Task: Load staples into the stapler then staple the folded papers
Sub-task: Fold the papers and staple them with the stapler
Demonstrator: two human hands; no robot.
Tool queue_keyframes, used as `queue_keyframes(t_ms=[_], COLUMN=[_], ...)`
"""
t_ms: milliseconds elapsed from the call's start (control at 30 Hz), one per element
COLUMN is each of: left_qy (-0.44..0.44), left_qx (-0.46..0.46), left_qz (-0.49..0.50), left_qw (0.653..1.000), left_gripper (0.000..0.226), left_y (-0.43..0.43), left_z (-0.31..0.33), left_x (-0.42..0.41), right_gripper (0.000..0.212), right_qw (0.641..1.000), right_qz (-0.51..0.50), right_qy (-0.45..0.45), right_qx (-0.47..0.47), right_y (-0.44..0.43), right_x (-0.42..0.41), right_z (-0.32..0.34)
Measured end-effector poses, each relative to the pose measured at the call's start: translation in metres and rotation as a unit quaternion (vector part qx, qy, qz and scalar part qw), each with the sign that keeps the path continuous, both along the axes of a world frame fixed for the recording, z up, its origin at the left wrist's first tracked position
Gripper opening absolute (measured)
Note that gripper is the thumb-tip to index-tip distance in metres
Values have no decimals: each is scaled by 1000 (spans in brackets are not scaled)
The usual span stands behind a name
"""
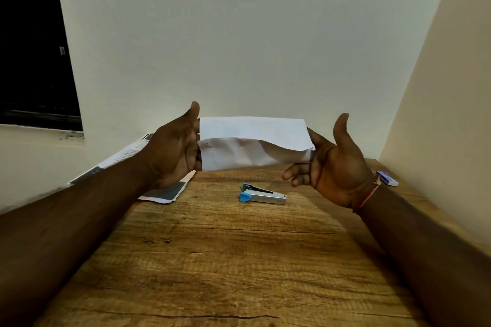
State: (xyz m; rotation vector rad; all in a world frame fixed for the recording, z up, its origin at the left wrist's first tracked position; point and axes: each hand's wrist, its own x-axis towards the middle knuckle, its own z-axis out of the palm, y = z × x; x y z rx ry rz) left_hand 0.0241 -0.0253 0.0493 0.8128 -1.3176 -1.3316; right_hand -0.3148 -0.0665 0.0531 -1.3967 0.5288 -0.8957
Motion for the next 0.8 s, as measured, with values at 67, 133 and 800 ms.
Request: queue_keyframes(t_ms=[67, 133, 800], left_qy=[-3, 11, -18], left_qx=[-2, -6, -81], left_qz=[2, 9, 71], left_qw=[1000, 1000, 994], left_gripper=[87, 86, 61], left_y=[0, 1, -7], left_z=[-2, -2, -17], left_x=[0, 0, -10], right_gripper=[87, 65, 43], right_qw=[1000, 996, 974], right_qz=[13, -6, -205], right_qy=[15, 34, 0], right_qx=[-24, -78, -101], right_y=[-3, -5, -3], right_x=[-2, -2, 18], right_z=[-3, -8, -16])
